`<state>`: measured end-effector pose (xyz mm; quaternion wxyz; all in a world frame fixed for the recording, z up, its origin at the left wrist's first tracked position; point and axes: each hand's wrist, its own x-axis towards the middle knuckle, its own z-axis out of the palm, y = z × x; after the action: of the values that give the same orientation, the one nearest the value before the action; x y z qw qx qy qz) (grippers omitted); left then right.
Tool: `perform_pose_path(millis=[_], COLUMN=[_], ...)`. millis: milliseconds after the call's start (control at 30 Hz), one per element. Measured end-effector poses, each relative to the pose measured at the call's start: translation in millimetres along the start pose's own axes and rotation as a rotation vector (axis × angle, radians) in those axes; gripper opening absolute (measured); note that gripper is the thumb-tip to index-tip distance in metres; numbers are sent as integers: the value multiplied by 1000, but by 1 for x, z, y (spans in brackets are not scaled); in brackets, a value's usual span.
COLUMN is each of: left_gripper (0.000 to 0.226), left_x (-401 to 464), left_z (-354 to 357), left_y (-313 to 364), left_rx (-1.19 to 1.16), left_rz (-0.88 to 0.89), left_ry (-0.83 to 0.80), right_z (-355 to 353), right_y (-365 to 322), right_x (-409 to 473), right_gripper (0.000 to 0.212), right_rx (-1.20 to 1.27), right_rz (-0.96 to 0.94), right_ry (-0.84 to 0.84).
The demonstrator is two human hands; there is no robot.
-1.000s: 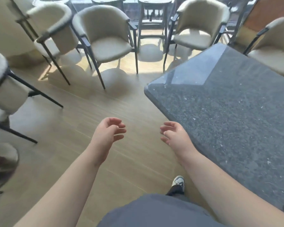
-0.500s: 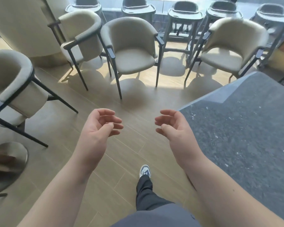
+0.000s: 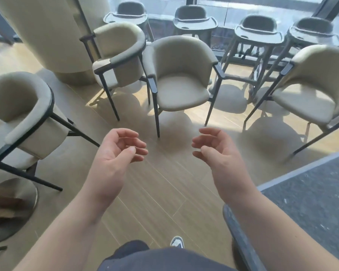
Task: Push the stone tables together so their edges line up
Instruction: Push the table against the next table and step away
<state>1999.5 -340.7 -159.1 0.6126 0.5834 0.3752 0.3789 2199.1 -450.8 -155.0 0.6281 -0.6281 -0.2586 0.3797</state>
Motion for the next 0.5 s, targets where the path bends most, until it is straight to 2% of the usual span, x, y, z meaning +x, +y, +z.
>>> perform_pose_path(millis=[200,500], left_gripper=[26,27], left_x=[89,268], left_z=[-2,-24], left_y=[6,24], left_rx=[-40,-94], left_rz=[48,88], left_ry=[-31,-213], right_z=[27,88], right_y=[-21,-49], right_x=[67,195], right_gripper=[40,37], right_rx=[28,22], right_rz=[-51,-126], right_ry=[20,213])
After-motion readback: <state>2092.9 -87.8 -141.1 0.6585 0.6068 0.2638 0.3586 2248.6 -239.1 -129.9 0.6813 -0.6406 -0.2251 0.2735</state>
